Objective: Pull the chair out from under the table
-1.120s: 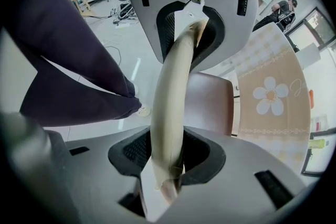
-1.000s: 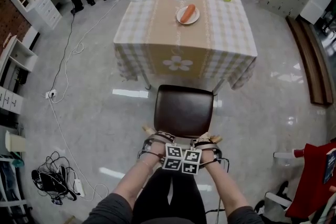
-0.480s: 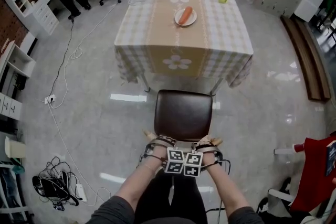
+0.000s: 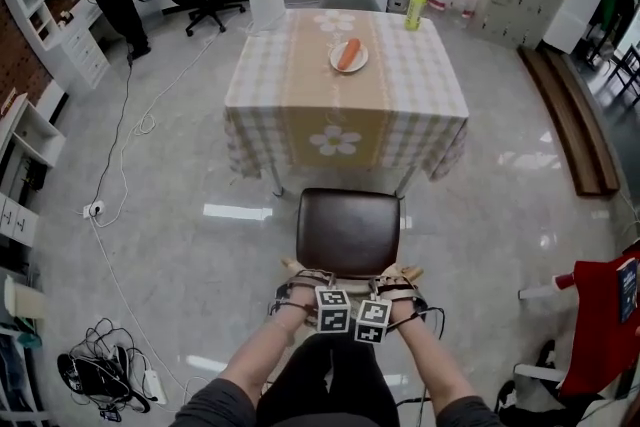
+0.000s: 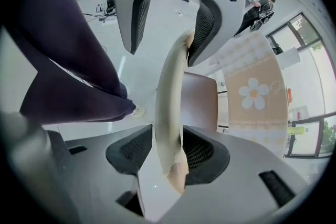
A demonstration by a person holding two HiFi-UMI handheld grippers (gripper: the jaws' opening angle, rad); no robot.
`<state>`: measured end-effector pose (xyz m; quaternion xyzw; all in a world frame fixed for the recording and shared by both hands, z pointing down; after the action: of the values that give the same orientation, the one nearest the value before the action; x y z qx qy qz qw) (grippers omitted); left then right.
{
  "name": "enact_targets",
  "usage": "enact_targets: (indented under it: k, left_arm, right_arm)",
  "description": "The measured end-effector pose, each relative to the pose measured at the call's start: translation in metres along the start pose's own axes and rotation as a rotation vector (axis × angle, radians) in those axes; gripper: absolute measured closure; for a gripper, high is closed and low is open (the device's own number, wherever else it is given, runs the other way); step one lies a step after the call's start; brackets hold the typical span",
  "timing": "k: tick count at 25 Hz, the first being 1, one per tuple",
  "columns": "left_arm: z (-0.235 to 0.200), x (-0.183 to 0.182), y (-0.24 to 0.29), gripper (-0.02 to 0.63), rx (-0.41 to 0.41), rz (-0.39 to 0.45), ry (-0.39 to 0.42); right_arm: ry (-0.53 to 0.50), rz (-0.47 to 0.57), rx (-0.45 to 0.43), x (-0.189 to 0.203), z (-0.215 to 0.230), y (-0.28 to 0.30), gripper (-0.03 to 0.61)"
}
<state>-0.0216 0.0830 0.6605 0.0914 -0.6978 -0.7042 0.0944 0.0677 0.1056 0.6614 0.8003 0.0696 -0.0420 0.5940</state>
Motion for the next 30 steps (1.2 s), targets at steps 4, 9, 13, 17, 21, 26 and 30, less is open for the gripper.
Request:
enact_targets:
  k: [4,9,13,17,21,26,30]
  left_arm:
    - [0.011,0.009,-0.011,0.256,-0.065,0.007,-0.001]
    - [0.029,0.017,-0.025,0.258,-0.091,0.097,-0.119]
    - [0.053,0.036,-0.037,0.362,-0.155,0.257,-0.312]
    - [0.077,0.050,-0.052,0.413,-0.192,0.472,-0.565]
    - [0.085,0.064,-0.105,0.499,-0.227,0.777,-0.852]
    - [0.089,0.064,-0.178,0.499,-0.290,1.062,-0.942]
    - [0.091,0.047,-0.219,0.540,-0.357,1.181,-0.936]
  right_arm:
    - [0.044,-0.002,0.004,0.001,-0.007,-0.017,0.397]
    - [0.223,0.089,0.020,0.000,-0.020,-0.045,0.383]
    - [0.547,0.270,0.002,0.001,-0.025,-0.078,0.371]
    - [0.856,0.524,-0.022,0.004,-0.033,-0.114,0.371]
    - [1.025,0.786,-0.036,0.014,-0.039,-0.160,0.371]
    - [1.119,1.007,0.062,0.038,-0.037,-0.212,0.373]
    - [1.184,1.117,0.228,0.064,-0.033,-0.241,0.390]
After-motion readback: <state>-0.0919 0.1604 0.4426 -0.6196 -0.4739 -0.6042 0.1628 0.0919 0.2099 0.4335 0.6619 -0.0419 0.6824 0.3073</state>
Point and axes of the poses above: the fingertips, and each gripper's own axes: y forward along the fingers, z to its right, x out of its underside, the point moved 10 cm from there along -y, backward along the fingers, and after that the axes turned 8 degrees about -z, right-handed, at the moved point
